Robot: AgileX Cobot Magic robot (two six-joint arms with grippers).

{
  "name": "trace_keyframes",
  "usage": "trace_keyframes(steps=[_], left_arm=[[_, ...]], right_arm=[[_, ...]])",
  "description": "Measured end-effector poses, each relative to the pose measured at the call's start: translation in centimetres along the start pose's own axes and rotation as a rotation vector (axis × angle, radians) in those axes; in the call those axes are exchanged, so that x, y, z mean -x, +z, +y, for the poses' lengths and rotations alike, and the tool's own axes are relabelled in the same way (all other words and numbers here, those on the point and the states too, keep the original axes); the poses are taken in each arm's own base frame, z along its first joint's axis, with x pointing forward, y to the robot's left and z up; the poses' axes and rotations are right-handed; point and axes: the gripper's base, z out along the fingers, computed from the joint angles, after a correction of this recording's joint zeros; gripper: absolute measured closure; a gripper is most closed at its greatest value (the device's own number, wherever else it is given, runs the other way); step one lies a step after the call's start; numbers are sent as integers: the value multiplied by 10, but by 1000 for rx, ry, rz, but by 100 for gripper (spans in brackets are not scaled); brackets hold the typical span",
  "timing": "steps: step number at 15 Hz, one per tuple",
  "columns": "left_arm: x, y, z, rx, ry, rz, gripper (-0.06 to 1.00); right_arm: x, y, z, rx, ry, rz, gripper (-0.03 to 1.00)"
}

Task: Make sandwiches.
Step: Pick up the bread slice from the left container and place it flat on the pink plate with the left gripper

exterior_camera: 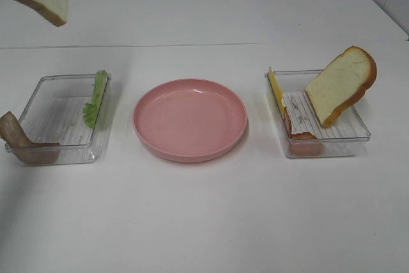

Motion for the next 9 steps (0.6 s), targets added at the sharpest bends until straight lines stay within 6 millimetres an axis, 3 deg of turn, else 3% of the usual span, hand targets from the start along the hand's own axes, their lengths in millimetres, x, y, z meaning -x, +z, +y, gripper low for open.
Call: trace_keyframes(steps=[2,4,5,6,7,9], left_arm=[[-5,30,-41,-82,70,66,74],[-13,66,-66,-141,87,151,74],[-15,74,-70,-148,83,170,74],[-20,93,-74,-157,72,216,74],[-30,127,-79,-164,47,298,74],[-40,157,-83,-163,26,353,74]], right_arm=[[0,0,0,0,0,0,1],[0,0,0,0,0,0,1],[0,0,0,0,0,0,1],[0,0,0,0,0,0,1],[0,0,0,0,0,0,1],[0,0,0,0,0,0,1]])
